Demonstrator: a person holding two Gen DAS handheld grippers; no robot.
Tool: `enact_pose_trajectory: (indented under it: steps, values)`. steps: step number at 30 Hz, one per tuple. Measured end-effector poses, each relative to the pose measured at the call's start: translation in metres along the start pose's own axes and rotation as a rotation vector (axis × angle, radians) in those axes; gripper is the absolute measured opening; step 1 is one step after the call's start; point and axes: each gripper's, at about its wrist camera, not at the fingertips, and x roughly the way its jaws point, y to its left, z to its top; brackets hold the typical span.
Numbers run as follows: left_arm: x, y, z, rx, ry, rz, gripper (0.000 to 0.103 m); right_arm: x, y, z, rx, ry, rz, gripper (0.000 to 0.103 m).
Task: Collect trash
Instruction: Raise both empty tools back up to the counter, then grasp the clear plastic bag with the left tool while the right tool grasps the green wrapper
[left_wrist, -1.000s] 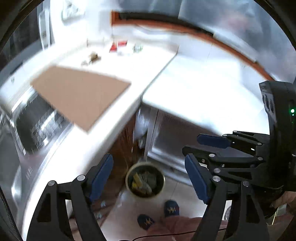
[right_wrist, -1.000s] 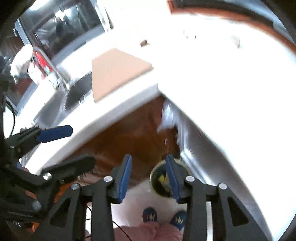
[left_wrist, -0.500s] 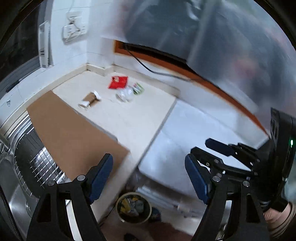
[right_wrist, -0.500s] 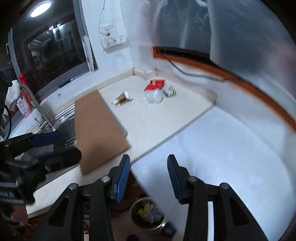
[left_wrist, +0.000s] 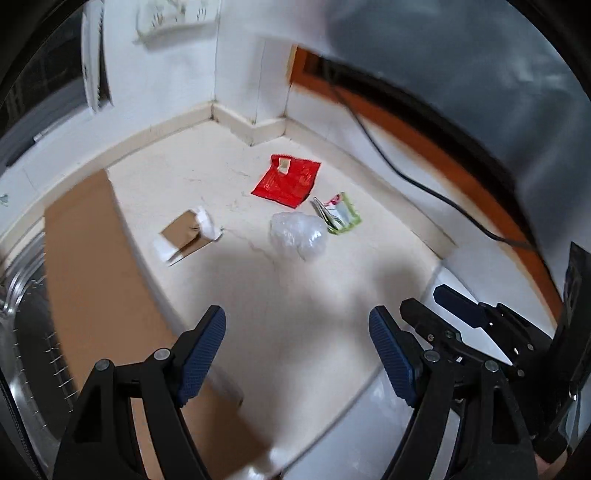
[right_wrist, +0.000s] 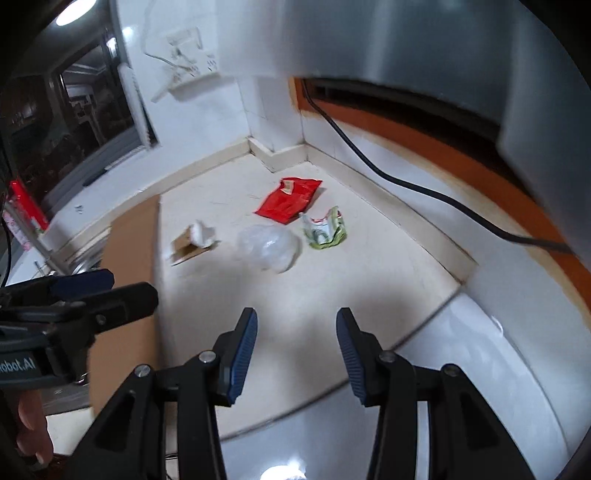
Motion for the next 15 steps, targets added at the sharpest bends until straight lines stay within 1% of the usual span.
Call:
enact_pose_trajectory:
  steps: [2,5,7,12,15]
  values:
    - [0.03,-0.002,0.013,-0.021,0.021,0.022,0.078,0.02,-0.009,0.007,0.004,0.015,0.003,0.045]
    - [0.063,-0.002,0.025,-0.051,0.045,0.031,0.078,0.053,-0.023,0.017,0.025,0.039,0.007,0.045]
    - [0.084,-0.001,0.034,-0.073,0.049,0.044,0.078,0.067,-0.03,0.021,0.034,0.046,0.017,0.045]
    - [0.124,0.0,0.05,-0.107,0.082,0.062,0.078,0.087,-0.038,0.028,0.024,0.05,0.027,0.045]
    - [0.14,0.001,0.058,-0.111,0.092,0.075,0.078,0.094,-0.042,0.033,0.018,0.053,0.026,0.05]
